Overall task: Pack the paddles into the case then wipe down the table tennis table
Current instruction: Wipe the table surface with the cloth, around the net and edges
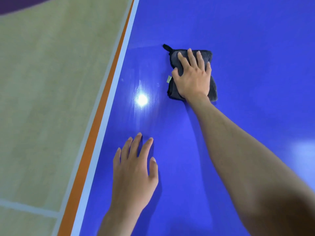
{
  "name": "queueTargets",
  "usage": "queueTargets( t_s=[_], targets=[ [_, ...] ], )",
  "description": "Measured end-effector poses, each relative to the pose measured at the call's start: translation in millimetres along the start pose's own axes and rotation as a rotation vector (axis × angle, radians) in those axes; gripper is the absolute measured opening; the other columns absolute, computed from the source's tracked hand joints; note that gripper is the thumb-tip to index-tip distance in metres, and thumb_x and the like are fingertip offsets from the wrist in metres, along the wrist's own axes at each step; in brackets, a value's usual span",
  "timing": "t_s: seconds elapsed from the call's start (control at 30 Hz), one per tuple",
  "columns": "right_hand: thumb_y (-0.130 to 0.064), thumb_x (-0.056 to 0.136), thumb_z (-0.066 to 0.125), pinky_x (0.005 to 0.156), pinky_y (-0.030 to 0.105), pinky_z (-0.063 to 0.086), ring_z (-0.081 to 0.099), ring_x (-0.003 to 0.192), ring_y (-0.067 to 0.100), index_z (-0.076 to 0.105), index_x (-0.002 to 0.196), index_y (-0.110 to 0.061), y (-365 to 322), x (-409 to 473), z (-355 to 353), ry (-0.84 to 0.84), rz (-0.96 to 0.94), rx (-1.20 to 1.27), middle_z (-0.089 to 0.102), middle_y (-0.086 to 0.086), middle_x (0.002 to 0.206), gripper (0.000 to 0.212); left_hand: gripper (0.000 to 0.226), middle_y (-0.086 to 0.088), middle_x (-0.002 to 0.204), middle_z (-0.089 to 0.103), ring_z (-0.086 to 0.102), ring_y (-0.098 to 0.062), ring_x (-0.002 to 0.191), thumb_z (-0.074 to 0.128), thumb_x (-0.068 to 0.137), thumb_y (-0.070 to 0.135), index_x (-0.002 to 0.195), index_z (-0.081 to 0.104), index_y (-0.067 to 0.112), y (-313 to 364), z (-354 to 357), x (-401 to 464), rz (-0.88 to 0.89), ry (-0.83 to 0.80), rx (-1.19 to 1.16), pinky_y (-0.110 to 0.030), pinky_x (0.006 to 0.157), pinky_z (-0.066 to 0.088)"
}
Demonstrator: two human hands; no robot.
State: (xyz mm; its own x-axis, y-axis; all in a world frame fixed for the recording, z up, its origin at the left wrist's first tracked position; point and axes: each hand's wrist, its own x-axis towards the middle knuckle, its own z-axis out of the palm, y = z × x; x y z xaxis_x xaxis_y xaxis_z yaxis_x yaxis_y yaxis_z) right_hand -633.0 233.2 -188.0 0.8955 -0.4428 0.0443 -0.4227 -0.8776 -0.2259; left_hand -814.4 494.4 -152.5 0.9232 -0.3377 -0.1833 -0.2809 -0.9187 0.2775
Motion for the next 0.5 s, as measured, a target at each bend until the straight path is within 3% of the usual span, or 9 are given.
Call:
queueTargets(
  t_s=[0.2, 0.33, 0.5],
  targets=[
    [-0.052, 0.104, 0.027, 0.129, 0.052, 0.009, 0.007, 0.162, 0.021, 0.027, 0.164, -0.036, 1.7, -26.9, -0.7, -0.012, -0.005, -0.023, 0.016, -0.005, 0.175, 0.062, 0.059, 0.001, 0.160, 0.044, 0.038, -0.025, 0.149, 0.037, 0.098, 0.047, 0.153, 0.041, 0.026, -1.9, -4.7, -24.9, 0.004, 0.036, -0.060, -0.055, 0.115, 0.042],
    [-0.053, 0.103, 0.026, 0.129, 0.053, 0.010, 0.009, 0.162, 0.022, 0.030, 0.163, -0.035, -0.4, -83.6, -1.0, 0.001, 0.004, -0.012, 0.019, -0.004, 0.174, 0.063, 0.061, 0.002, 0.161, 0.041, 0.035, -0.023, 0.150, 0.037, 0.097, 0.050, 0.153, 0.044, 0.027, -6.1, -10.6, -49.2, 0.019, 0.021, -0.071, -0.053, 0.116, 0.040],
    [-0.053, 0.099, 0.022, 0.128, 0.053, 0.013, 0.015, 0.161, 0.022, 0.037, 0.161, -0.034, -4.0, -175.8, -4.6, 0.039, 0.031, 0.000, 0.025, -0.004, 0.172, 0.067, 0.054, 0.000, 0.157, 0.044, 0.039, -0.021, 0.146, 0.055, 0.100, 0.039, 0.150, 0.046, 0.022, -18.8, -10.7, -86.8, 0.086, 0.060, -0.096, -0.045, 0.112, 0.042]
  ],
)
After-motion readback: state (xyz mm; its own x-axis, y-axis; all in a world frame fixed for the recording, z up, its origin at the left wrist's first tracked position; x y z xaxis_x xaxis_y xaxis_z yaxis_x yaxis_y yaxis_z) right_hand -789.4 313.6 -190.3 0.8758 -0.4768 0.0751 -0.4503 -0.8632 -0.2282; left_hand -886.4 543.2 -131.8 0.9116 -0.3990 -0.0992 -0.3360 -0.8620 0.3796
